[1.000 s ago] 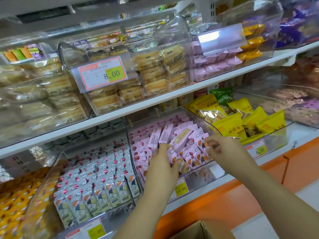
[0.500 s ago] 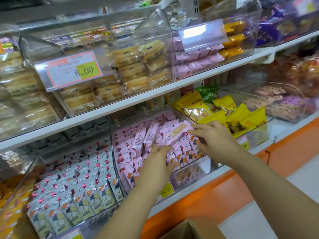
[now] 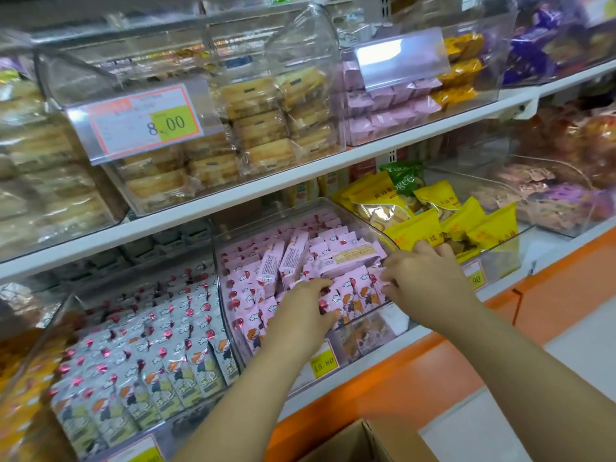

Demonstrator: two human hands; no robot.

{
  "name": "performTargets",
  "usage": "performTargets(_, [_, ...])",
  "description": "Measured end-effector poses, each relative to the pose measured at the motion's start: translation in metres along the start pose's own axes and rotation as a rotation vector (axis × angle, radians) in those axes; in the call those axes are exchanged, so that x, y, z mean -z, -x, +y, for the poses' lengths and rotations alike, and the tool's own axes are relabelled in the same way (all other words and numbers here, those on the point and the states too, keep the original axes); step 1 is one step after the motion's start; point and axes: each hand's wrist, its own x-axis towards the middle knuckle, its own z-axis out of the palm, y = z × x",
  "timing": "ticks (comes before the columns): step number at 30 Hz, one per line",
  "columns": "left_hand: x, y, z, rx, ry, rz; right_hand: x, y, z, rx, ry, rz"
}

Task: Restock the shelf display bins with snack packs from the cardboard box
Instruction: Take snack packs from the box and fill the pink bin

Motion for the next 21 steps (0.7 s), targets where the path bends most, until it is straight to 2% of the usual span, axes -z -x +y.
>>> performTargets(5, [0.011, 0.003, -0.005, 0.045, 0.109, 0.012, 0.005, -0.009, -0.009, -0.044, -0.240, 0.199])
performTargets(12, [0.021, 0.003, -0.003, 0.036, 0.140, 0.073, -0.020, -0.028, -0.016, -0.051, -0.089, 0.198])
performTargets(15, [0.020, 0.002, -0.005, 0.027, 0.148, 0.073, -0.020, -0.032, -0.016, -0.073, -0.067, 0.261])
performTargets(19, [0.021, 0.004, -0.007, 0.021, 0.164, 0.115, -0.009, -0.029, -0.011, -0.037, -0.285, 0.449])
performTargets(21, [0.028, 0.005, -0.007, 0.006, 0.163, 0.216, 0.004, -0.026, -0.010, -0.016, -0.533, 0.451])
